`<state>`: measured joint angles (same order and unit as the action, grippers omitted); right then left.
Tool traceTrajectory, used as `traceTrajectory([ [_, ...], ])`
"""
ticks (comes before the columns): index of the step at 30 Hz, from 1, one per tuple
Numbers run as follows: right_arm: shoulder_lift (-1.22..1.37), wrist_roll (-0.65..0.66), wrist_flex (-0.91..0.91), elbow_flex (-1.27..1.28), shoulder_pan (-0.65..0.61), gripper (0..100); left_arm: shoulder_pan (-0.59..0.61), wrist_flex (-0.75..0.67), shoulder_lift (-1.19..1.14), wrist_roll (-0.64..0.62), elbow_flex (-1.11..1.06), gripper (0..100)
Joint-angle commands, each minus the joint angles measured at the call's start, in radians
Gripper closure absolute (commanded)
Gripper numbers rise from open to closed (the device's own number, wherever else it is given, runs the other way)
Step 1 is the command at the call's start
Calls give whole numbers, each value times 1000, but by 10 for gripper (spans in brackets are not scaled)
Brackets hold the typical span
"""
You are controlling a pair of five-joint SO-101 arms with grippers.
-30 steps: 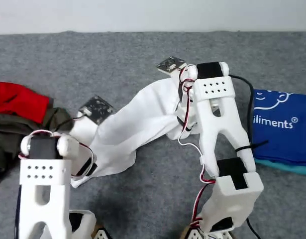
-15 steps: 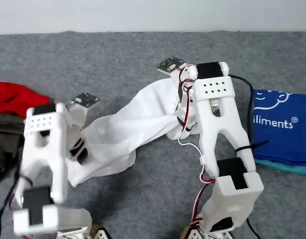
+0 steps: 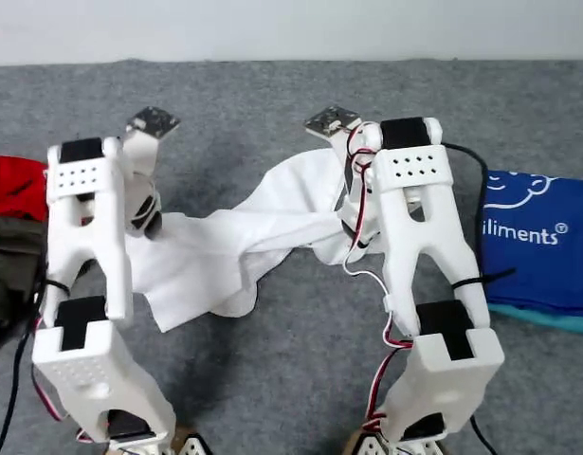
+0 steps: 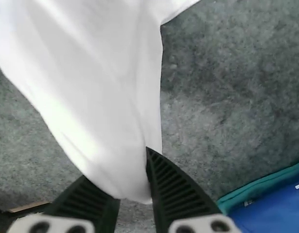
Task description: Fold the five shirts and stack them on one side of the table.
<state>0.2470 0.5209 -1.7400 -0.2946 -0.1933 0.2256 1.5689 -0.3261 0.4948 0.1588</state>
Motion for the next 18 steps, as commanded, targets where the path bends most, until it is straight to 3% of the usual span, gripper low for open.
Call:
traceTrajectory([
  [1,-62,11,5,-43,22,988,-38,110,9,-12,124,885],
  [4,-61,11,5,-41,24,988,-75,189,11,-14,185,885],
  [8,-61,11,15,-38,24,988,-97,187,97,-29,134,884],
  [18,19,5,10,-40,33,988,-219,187,463,31,-337,881],
])
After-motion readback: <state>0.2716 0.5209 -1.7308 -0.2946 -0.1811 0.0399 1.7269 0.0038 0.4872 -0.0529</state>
